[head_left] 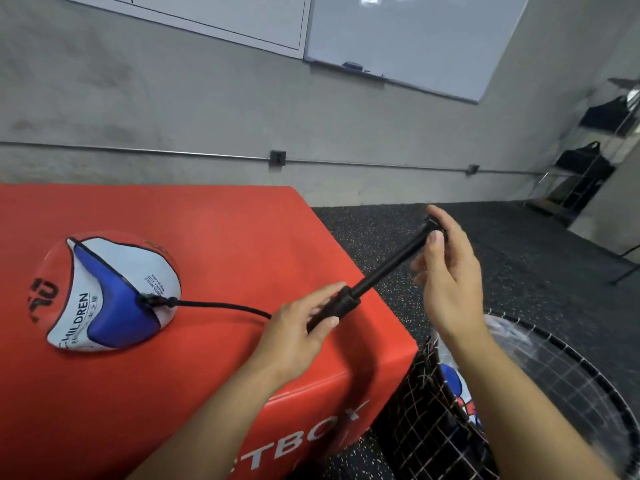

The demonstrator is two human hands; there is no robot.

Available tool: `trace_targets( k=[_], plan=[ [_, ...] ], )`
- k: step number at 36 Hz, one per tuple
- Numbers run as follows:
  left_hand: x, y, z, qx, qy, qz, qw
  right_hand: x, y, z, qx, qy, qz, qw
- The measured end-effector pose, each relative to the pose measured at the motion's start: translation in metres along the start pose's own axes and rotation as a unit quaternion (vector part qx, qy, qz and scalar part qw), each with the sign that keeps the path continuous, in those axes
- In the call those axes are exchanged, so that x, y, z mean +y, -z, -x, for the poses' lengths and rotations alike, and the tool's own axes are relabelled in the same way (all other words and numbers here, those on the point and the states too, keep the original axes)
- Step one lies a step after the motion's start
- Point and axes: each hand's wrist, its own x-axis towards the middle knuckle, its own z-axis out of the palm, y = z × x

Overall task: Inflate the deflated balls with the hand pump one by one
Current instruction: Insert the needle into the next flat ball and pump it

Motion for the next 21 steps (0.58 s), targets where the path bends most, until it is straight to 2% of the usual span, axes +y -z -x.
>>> trace_targets(
  k=[3, 14, 18, 21],
  plan=[
    [-0.002, 0.004, 0.000, 0.010, 0.003, 0.014, 1.000, -0.001, -0.012, 0.001, -0.021, 0.011, 0.036, 0.999],
    [-0.006, 0.003, -0.005, 0.033, 0.015, 0.038, 0.999, 0.011, -0.033, 0.026, -0.208, 0.010, 0.137, 0.968],
    [-0.006, 0.002, -0.006, 0.039, 0.015, 0.050, 0.998, 0.013, -0.034, 0.035, -0.245, 0.009, 0.145, 0.958],
    [-0.005, 0.001, -0.006, 0.040, 0.014, 0.054, 0.998, 0.012, -0.035, 0.040, -0.243, -0.002, 0.116, 0.963]
  ],
)
